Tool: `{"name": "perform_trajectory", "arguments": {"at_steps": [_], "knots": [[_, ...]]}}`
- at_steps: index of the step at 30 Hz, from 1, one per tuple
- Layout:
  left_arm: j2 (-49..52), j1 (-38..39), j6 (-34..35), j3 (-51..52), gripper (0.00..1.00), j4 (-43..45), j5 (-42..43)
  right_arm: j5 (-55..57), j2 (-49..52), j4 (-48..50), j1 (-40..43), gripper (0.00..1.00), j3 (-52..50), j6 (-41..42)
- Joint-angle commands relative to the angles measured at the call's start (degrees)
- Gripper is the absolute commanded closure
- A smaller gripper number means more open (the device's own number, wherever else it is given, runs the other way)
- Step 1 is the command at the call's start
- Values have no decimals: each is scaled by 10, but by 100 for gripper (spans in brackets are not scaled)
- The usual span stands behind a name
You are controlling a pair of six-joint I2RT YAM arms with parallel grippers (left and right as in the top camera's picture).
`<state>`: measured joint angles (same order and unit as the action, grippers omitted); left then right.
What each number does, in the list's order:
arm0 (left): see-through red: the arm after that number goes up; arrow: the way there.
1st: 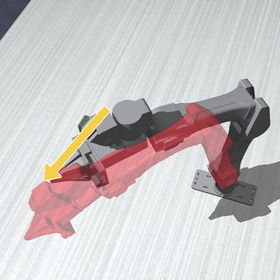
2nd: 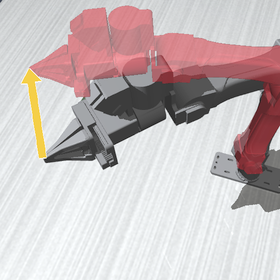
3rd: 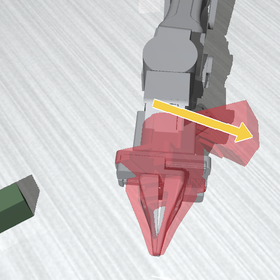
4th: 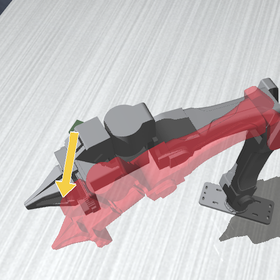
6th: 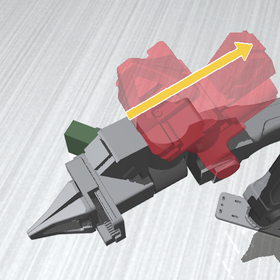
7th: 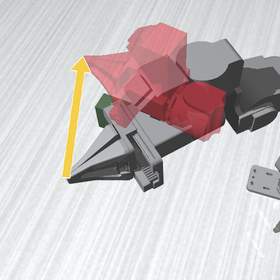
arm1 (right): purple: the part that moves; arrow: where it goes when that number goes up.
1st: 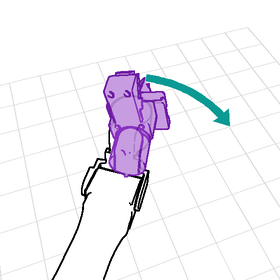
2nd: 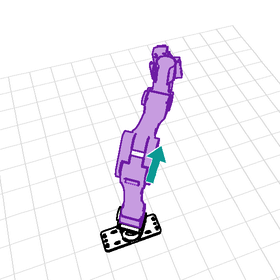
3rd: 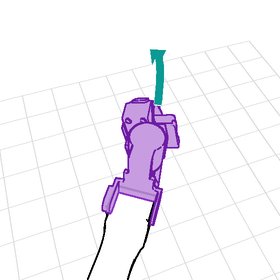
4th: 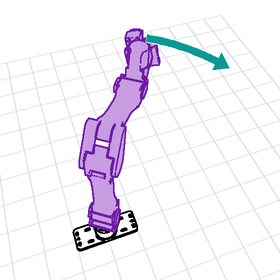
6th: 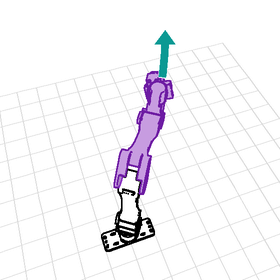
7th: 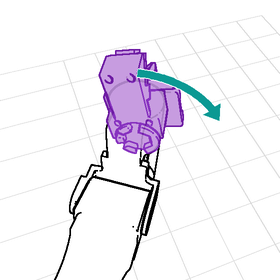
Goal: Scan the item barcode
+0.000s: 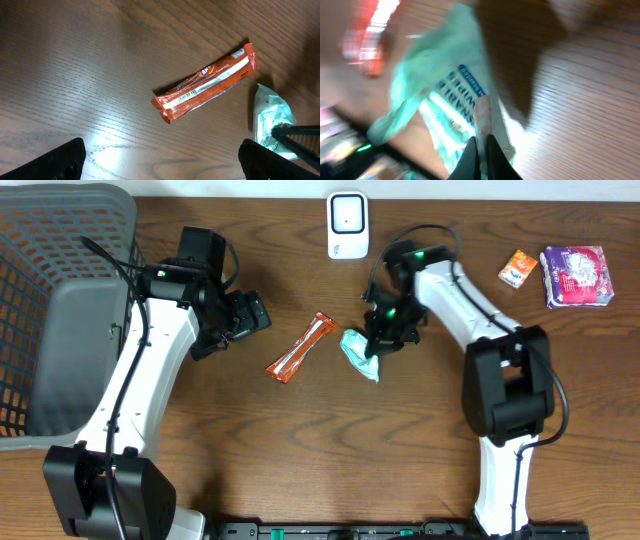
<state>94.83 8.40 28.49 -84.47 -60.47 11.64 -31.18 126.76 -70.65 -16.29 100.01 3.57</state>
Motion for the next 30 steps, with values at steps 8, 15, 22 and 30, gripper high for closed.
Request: {"name": "perform_trajectory", "arguments": {"at_steps": [8, 15, 22, 30], "knots": [[3, -1, -3, -6, 2, -3, -6, -248, 7, 17, 58, 99, -90, -99], [3, -1, -3, -6, 2, -3, -6, -240, 7, 42, 93, 99, -133, -98], [3, -1, -3, -6, 2, -3, -6, -185, 7, 47, 150, 99, -139, -66], [3, -1, -3, -6, 2, -3, -6, -169, 6, 46, 146, 99, -137, -73]]}}
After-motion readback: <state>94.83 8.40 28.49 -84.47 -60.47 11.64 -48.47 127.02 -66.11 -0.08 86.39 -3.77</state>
